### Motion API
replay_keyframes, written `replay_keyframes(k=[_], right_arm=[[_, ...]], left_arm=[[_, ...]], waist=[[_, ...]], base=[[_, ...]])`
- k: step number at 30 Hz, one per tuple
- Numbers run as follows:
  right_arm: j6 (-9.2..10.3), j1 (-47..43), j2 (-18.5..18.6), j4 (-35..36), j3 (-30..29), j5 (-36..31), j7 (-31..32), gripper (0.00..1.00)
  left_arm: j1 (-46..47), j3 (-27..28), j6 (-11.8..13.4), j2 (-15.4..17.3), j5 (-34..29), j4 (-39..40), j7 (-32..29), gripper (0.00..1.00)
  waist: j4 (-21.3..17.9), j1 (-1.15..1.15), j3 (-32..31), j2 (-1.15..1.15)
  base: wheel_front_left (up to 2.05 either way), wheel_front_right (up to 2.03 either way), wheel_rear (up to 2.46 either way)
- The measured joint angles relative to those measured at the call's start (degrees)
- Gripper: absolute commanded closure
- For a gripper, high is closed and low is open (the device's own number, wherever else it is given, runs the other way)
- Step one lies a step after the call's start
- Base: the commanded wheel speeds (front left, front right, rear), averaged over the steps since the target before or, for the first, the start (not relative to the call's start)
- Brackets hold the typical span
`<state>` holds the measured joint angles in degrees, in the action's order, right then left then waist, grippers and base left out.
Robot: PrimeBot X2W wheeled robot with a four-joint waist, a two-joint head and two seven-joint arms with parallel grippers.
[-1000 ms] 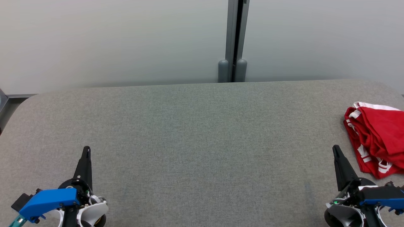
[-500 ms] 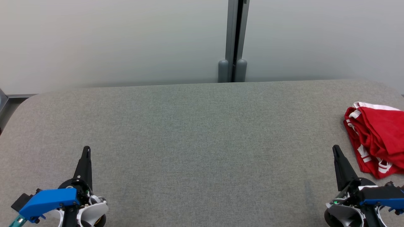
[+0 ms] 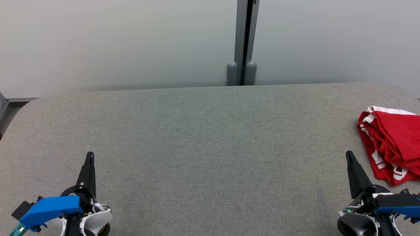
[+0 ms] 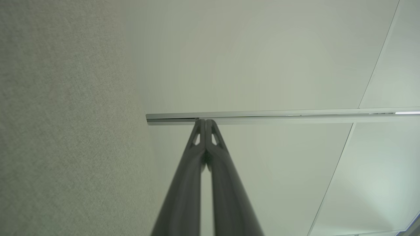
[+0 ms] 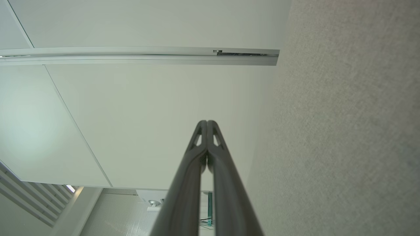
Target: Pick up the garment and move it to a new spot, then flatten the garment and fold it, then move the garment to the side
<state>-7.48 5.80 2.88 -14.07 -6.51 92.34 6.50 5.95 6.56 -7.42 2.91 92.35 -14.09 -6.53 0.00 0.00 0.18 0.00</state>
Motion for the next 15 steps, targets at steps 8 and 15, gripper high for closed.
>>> replay_keyframes(k=[8, 15], right_arm=[[0.0, 0.01, 0.0, 0.01, 0.0, 0.0, 0.0, 1.0], [0.0, 0.01, 0.0, 0.01, 0.0, 0.0, 0.0, 1.0]], left_arm=[[0.01, 0.0, 0.0, 0.0, 0.0, 0.0, 0.0, 1.0], [0.01, 0.0, 0.0, 0.0, 0.0, 0.0, 0.0, 1.0]], waist=[[0.0, 0.0, 0.0, 0.0], [0.0, 0.0, 0.0, 0.0]], base=[[0.0, 0.0, 0.0], [0.0, 0.0, 0.0]])
